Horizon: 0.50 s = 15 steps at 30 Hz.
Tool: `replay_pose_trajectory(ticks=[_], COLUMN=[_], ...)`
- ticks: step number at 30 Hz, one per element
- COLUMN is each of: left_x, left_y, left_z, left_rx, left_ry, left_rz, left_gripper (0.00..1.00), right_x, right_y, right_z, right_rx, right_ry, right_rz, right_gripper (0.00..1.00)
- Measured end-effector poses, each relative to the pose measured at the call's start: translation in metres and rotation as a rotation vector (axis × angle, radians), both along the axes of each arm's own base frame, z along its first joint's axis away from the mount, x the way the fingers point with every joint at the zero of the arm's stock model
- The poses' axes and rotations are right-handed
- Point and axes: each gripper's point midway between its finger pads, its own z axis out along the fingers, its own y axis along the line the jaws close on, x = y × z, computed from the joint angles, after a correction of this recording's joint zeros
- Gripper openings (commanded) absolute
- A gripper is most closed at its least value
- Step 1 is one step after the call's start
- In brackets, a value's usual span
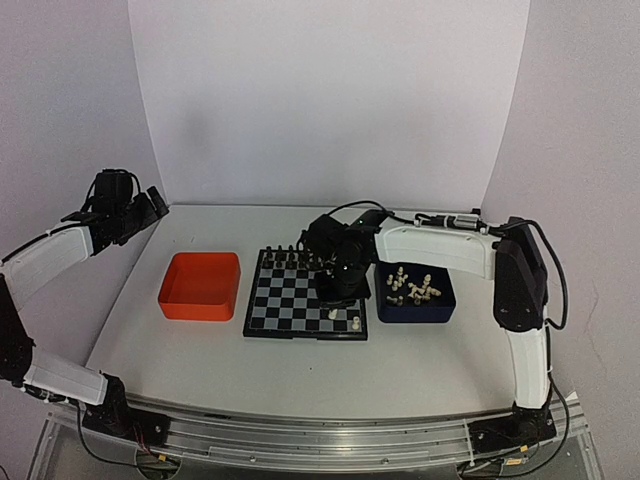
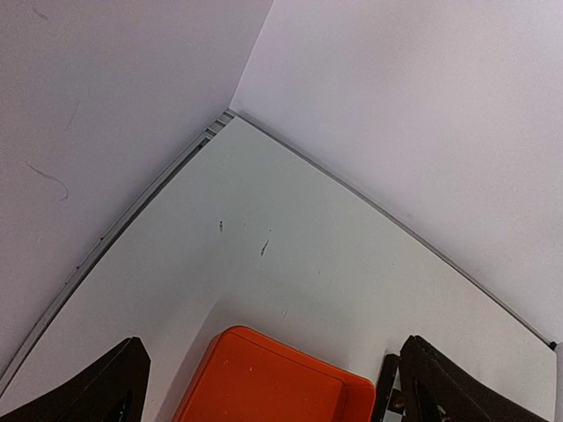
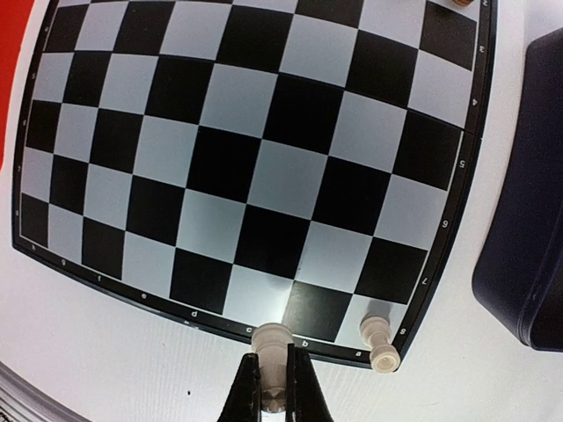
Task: Set up the chess pieces on the board
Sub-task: Place the chess piece on the chessboard.
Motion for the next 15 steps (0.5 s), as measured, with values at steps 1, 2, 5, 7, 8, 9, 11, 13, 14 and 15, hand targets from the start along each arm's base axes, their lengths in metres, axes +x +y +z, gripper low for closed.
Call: replay_pose_trajectory(ticks=[1,2,5,7,8,9,11,13,14,15], left_x=[0.0,0.0,0.0,0.0,0.0,0.0,0.0,0.0,0.0,0.0], left_y=[0.0,0.0,0.0,0.001,0.001,0.001,0.001,0.001,0.001,0.001], left_z=[0.0,0.0,0.0,0.0,0.0,0.0,-0.001,-0.001,-0.001,-0.001], left_rx=[0.0,0.001,0.006,0.008,0.008,0.009,0.009,0.011,0.013,0.015], left_ry=[0.0,0.0,0.001,0.001,0.002,0.002,0.003,0.003,0.004,0.004], left_rz=[0.0,0.0,-0.001,0.0,0.0,0.0,0.0,-0.001,-0.002,-0.003], left_gripper=[1.0,1.0,1.0,1.0,1.0,1.0,1.0,1.0,1.0,1.0], right_x=[0.0,0.0,-0.001,-0.002,-0.003,-0.004,-0.004,-0.003,-0.003,-0.003], right_y=[-0.002,-0.004,-0.008,-0.012,-0.014,-0.015,-0.017,-0.017,-0.018,-0.018], right_z=[-0.001,-0.002,-0.005,-0.009,-0.011,-0.012,-0.013,-0.013,-0.014,-0.014], right_rx=[-0.008,-0.015,-0.031,-0.044,-0.05,-0.057,-0.063,-0.065,-0.066,-0.066], right_ry=[-0.001,-0.001,0.005,0.009,0.011,0.013,0.012,0.011,0.011,0.01], right_rz=[-0.006,-0.013,-0.029,-0.037,-0.04,-0.044,-0.051,-0.056,-0.057,-0.059], right_gripper=[0.0,0.0,0.0,0.0,0.0,0.0,0.0,0.0,0.0,0.0])
